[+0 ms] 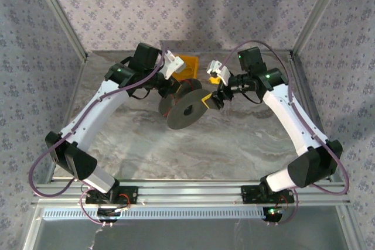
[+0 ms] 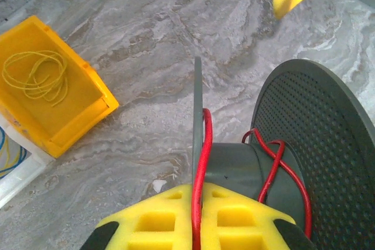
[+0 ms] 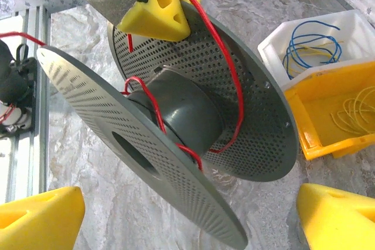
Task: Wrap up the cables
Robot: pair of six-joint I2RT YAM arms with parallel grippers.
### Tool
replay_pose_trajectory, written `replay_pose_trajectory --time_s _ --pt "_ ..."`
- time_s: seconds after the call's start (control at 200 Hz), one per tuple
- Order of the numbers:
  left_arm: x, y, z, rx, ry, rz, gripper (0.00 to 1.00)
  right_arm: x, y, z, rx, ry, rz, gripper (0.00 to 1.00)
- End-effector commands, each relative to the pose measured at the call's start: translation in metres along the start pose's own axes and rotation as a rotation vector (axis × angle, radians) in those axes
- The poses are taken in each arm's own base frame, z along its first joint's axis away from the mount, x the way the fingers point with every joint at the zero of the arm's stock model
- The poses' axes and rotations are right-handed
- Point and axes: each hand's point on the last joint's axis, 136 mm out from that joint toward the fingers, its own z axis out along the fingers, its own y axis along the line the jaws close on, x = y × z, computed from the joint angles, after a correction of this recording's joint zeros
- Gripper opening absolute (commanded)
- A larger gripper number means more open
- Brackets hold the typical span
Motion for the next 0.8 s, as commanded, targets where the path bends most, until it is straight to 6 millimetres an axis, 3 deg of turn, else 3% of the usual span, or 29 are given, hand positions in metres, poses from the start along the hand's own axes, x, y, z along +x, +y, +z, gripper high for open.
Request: replay_pose_trajectory --time_s 0.0,0.275,0.405,0.53,0.645,0.8 --pt "-0.018 -0.014 -0.017 0.038 -0.073 0.052 0.0 -0.006 0.01 -0.002 -0.02 -0.039 -0.109 0.93" --pt "-0.018 0.027 -0.004 -0.145 0.022 -0.13 0.0 -0.029 0.017 -0.009 0.094 -0.061 -0.119 0.87" --pt "-0.02 0.051 0.002 -0.259 0.075 -0.249 0.0 -0.038 0.034 0.005 0.163 0.003 -0.173 0.79" --pt "-0.016 0.068 0.008 -0.346 0.141 -0.342 0.0 -0.043 0.052 0.023 0.208 0.049 -0.238 0.79" --pt "-0.015 0.072 0.011 -0.398 0.19 -0.351 0.0 -0.05 0.061 0.038 0.249 0.06 -0.291 0.79" --pt "-0.014 0.066 0.017 -0.411 0.214 -0.328 0.0 -0.065 0.058 0.046 0.33 0.051 -0.348 0.78"
